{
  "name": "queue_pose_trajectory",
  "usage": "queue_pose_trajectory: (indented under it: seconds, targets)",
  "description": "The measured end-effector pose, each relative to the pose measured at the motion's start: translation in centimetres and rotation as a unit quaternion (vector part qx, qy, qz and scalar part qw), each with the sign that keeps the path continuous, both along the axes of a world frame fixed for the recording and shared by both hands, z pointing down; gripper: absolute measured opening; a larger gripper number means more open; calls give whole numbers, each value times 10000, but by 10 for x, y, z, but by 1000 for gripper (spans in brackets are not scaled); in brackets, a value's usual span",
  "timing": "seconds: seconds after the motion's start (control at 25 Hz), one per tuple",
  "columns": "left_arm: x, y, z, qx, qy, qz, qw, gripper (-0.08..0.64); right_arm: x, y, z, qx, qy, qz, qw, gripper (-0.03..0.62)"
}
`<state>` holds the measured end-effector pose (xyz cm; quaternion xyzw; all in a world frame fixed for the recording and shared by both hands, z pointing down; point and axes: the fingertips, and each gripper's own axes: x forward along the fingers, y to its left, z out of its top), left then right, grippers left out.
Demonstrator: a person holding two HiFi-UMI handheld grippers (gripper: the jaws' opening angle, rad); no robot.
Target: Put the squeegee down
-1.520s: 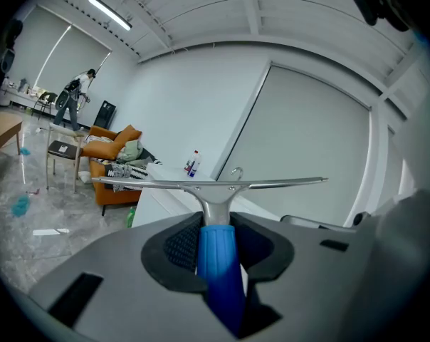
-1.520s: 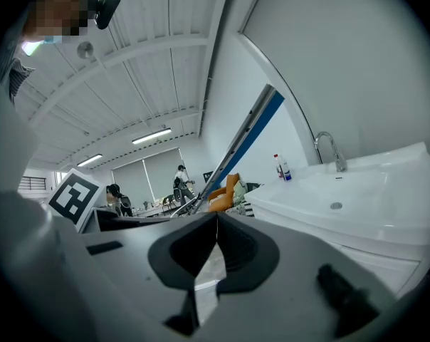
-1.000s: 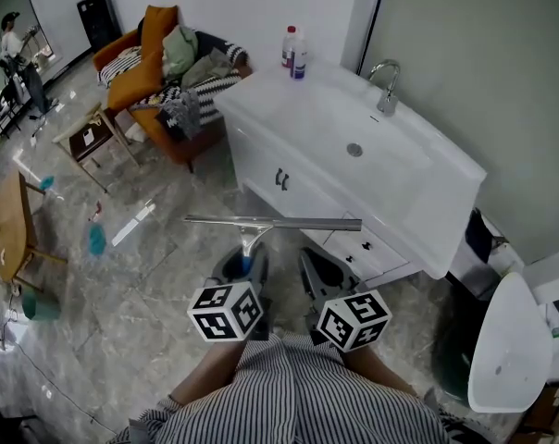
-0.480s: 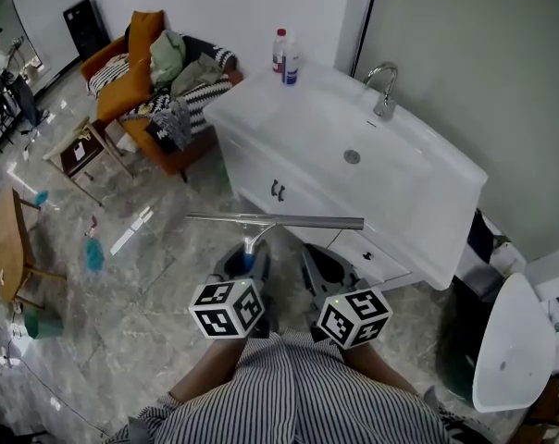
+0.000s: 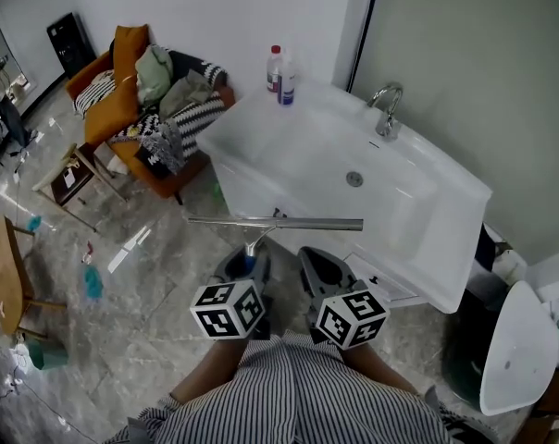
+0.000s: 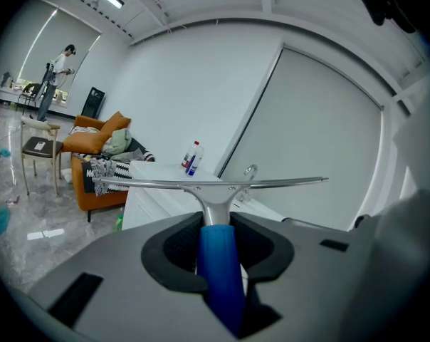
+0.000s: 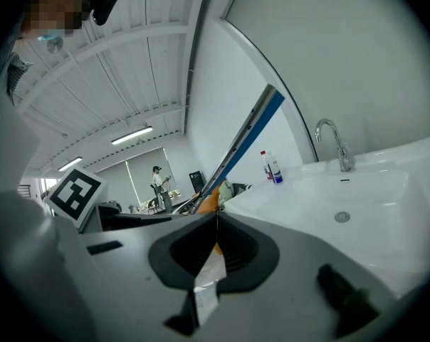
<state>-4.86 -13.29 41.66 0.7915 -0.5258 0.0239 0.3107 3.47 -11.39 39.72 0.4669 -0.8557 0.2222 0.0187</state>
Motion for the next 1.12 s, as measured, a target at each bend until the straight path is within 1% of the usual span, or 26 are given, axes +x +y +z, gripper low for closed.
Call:
queue_pose_trajectory:
  seconds: [0.36,0.64,0.88,1.0,1.12]
  targets:
    - [-24,-86,-5,56,-41,209,9998,115,-31,-77,-1,-46,36,156,9999,16]
    - [-41,-140,-4,98,-52,361,9993,115,-45,-131,1,-7,38,362,9993,17]
    - [-52,-172,-3,157,-63,453,9988,115,-56,-160,3,1,67,489,9988,16]
    - [-56,-182,0,128,-62,503,9986,115,-59,-171,4,-21,58,538,9985,17]
    - [-61,-188,6,59,23,477,9988,115,-66,-176,8,-49,34,518,9986,17]
